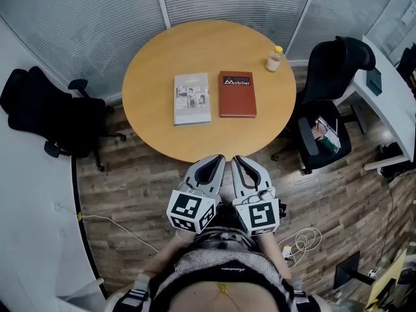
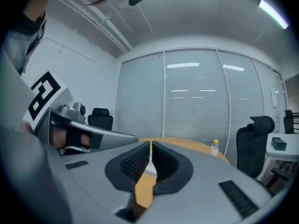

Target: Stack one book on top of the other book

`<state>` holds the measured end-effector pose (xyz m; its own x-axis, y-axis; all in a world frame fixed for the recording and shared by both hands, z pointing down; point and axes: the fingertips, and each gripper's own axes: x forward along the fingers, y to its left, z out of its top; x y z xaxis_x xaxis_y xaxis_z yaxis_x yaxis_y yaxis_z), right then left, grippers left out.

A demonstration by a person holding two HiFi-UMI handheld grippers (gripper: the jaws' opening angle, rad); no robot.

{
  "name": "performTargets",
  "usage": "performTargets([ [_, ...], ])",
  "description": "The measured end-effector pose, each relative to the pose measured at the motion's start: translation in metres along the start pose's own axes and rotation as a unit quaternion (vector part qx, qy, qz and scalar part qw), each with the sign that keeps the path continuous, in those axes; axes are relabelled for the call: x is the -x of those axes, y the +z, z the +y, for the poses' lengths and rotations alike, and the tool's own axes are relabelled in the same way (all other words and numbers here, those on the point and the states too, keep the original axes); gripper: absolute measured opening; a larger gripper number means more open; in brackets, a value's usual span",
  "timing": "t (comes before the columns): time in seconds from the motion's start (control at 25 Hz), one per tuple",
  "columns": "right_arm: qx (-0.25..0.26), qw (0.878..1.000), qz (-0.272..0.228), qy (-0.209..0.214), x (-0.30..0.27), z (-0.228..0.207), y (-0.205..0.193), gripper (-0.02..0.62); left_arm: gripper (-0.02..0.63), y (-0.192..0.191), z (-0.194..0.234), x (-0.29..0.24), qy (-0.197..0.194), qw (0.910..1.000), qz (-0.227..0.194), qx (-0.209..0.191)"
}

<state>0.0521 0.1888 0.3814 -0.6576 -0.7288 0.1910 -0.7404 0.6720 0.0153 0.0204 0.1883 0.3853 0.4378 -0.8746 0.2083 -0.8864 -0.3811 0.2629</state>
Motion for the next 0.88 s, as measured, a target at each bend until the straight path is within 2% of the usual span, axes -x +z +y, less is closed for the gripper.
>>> performTargets([
  [0.24, -0.011, 1.0, 0.002, -0.005, -0.006, -0.005, -0.003, 0.029, 0.018, 0.001, 0.006, -0.007, -0.005, 1.0, 0.003, -0.002],
  [0.44, 0.002, 1.0, -0.007, 0.004, -0.017, -0.016, 0.0, 0.029, 0.018, 0.004, 0.012, -0.019, 0.003, 1.0, 0.003, -0.001],
  [0.56, -0.007, 1.0, -0.007, 0.006, -0.029, -0.029, 0.005, 0.029, 0.018, 0.009, 0.018, -0.035, 0.008, 1.0, 0.001, 0.002],
  [0.76, 0.017, 0.999, -0.02, 0.022, -0.057, -0.056, 0.017, 0.029, 0.018, 0.026, 0.029, -0.069, 0.016, 0.9998, -0.007, 0.0],
  [0.88, 0.007, 0.999, -0.019, 0.027, -0.075, -0.073, 0.026, 0.029, 0.018, 0.039, 0.037, -0.093, 0.02, 0.9997, -0.013, -0.004],
])
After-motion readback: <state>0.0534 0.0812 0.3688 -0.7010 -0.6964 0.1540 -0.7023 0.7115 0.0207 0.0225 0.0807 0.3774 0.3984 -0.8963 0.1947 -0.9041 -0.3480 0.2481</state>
